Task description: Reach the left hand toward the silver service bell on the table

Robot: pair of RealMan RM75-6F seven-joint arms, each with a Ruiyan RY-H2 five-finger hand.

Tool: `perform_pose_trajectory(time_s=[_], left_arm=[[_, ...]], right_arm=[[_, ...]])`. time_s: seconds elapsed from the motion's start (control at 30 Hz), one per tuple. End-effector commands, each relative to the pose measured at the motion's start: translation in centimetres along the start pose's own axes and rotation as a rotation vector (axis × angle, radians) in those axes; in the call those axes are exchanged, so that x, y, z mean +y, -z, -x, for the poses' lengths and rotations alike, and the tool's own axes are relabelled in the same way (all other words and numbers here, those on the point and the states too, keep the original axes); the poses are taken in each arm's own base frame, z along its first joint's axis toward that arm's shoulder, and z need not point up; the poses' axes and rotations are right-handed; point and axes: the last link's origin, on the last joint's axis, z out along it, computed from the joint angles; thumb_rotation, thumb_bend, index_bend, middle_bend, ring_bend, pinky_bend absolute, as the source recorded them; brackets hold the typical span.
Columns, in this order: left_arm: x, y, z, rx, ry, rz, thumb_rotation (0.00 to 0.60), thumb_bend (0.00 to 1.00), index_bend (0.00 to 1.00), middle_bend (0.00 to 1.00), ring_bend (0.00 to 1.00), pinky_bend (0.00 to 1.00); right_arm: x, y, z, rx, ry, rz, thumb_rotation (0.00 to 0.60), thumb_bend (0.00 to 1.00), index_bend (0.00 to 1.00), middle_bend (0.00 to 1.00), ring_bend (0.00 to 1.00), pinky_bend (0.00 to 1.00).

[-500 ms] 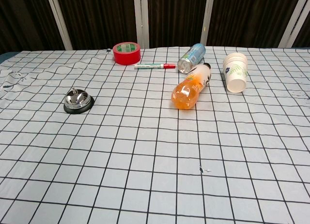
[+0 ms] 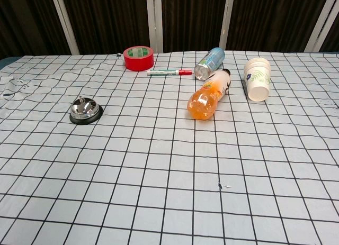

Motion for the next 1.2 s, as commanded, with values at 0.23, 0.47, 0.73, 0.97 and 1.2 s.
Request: perform_pose_trajectory(time_s=[0.23, 0.47, 0.73, 0.97, 1.2], left_arm=[[0.5, -0.9, 0.6, -0.031, -0.006, 0.019, 0.600, 0.96, 0.01, 0.04, 0.00, 0.00], [1.5, -4.4, 1.5, -0.070, 0.009, 0.051, 0.600, 0.96, 0.01, 0.04, 0.00, 0.00], [4.4, -9.7, 2.9, -0.108, 0.002, 0.129, 0.600, 0.96, 0.01, 0.04, 0.00, 0.00], [8.4, -13.3, 5.1, -0.146, -0.010, 0.196, 0.600, 0.96, 0.01, 0.04, 0.00, 0.00], [12.6, -15.5, 8.3, -0.196, -0.029, 0.246, 0.600, 0.96, 0.01, 0.04, 0.00, 0.00]], right_arm=[[0.2, 0.2, -0.1, 0.002, 0.003, 0.004, 0.600, 0.39, 0.13, 0.00, 0.02, 0.10], [0.1, 0.2, -0.1, 0.002, 0.004, 0.004, 0.600, 0.39, 0.13, 0.00, 0.02, 0.10], [0.3, 0.1, 0.0, -0.001, 0.005, 0.014, 0.600, 0.39, 0.13, 0.00, 0.02, 0.10], [0.6, 0.1, -0.3, 0.007, -0.004, 0.020, 0.600, 0.39, 0.13, 0.00, 0.02, 0.10], [0.9, 0.2, -0.5, 0.012, -0.016, 0.023, 0.600, 0.39, 0.13, 0.00, 0.02, 0.10]])
